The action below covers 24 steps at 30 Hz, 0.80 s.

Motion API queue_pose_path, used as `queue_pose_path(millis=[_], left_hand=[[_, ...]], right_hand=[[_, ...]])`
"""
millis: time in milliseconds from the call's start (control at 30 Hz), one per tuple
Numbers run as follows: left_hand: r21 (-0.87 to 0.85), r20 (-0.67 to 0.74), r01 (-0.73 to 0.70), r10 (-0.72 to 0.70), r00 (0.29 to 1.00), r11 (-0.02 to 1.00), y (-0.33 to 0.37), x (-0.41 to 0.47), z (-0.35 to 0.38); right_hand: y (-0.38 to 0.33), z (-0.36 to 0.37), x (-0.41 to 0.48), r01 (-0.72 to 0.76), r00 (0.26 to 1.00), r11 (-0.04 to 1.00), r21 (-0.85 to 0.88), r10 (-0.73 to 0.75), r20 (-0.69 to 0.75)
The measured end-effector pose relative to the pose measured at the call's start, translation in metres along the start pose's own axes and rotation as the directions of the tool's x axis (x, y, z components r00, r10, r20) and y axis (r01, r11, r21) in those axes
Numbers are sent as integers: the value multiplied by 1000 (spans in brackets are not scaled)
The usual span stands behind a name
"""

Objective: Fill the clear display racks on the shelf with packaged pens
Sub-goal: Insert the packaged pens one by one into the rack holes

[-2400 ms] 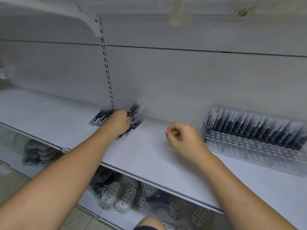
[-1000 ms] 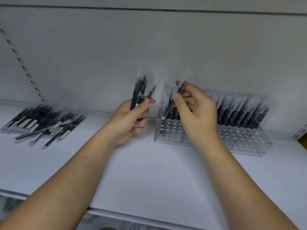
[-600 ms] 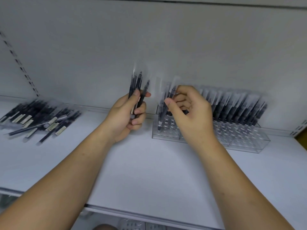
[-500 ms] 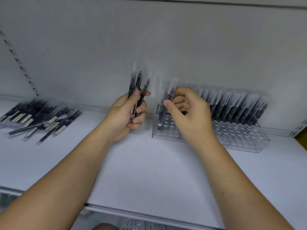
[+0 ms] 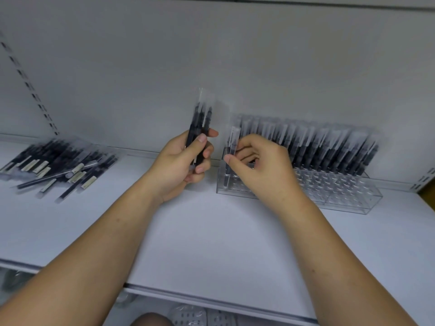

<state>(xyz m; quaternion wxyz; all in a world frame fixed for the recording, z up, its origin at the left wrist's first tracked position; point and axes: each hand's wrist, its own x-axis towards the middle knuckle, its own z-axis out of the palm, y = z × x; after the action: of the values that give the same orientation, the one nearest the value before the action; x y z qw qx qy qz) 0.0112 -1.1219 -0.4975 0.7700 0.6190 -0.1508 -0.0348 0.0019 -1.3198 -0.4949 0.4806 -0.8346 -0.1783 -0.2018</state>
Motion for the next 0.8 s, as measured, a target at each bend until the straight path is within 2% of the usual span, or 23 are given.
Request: queue_pose_path(millis=[133,233,400,533,700,800], left_hand=[[0,-16,-8,8,1000,1000,2,-3,1],[-1,0,-28,28,1000,1000,3,-4,1],[-20,61,-16,17,998,1000,5,-7,-1],[-24,149,14,-10,989,1000,5,-10,-3],[71,224,12,-28,974,997,2,-11,-1],[101,232,9,-32,972,995,2,-12,-1]], right_hand=[[0,0,0,-20,1000,999,29,20,2],[-2,-2,1,-25,997,998,58,28,-67],[-11,-5,1,9,990,973,231,25,-141],[-16,-6,-1,34,995,949,313,-2,-102],[-20,-5,-3,55,998,922,382,-48,-29],[-24,-4,-3,32,999,918,395,-28,-17]])
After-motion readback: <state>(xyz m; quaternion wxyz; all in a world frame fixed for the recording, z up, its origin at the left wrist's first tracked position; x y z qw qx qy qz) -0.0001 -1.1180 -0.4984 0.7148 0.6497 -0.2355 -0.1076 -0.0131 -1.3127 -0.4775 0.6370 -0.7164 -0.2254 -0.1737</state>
